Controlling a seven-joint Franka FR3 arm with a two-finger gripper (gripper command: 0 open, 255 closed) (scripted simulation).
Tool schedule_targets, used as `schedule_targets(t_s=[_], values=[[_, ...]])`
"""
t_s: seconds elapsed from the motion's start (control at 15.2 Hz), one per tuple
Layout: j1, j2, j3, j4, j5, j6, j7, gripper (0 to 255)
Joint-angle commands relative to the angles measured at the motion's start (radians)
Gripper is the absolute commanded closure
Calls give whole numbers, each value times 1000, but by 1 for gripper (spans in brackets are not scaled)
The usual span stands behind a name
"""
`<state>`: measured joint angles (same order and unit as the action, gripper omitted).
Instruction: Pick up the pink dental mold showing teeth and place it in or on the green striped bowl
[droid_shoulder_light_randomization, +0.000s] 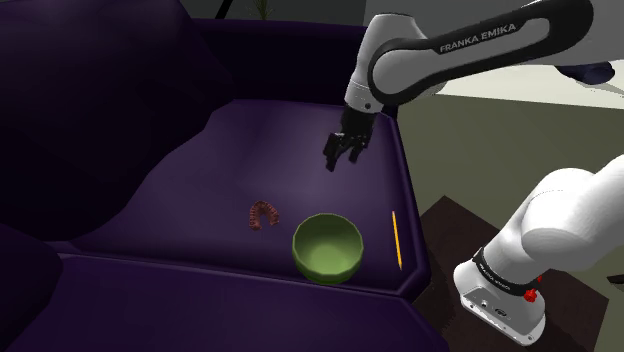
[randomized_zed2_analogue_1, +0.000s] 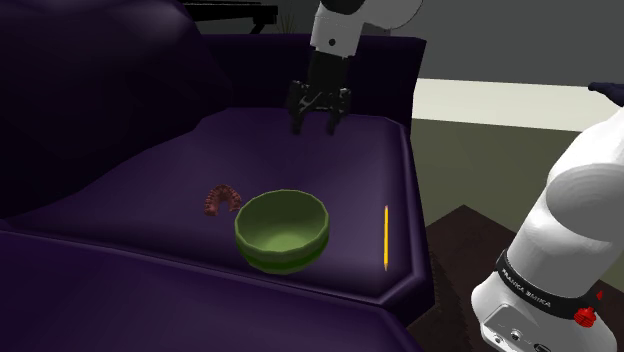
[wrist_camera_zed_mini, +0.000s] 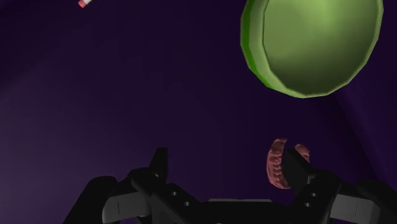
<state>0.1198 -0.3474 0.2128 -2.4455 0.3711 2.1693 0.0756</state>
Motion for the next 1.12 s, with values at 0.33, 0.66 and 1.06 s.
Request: schedule_targets(t_s=[0.33,0.66,1.06], values=[[33,246,62,105,40,211,43,0],[59,430,92,220,32,329,85,0],[92,590,101,328,5,417,124,0]])
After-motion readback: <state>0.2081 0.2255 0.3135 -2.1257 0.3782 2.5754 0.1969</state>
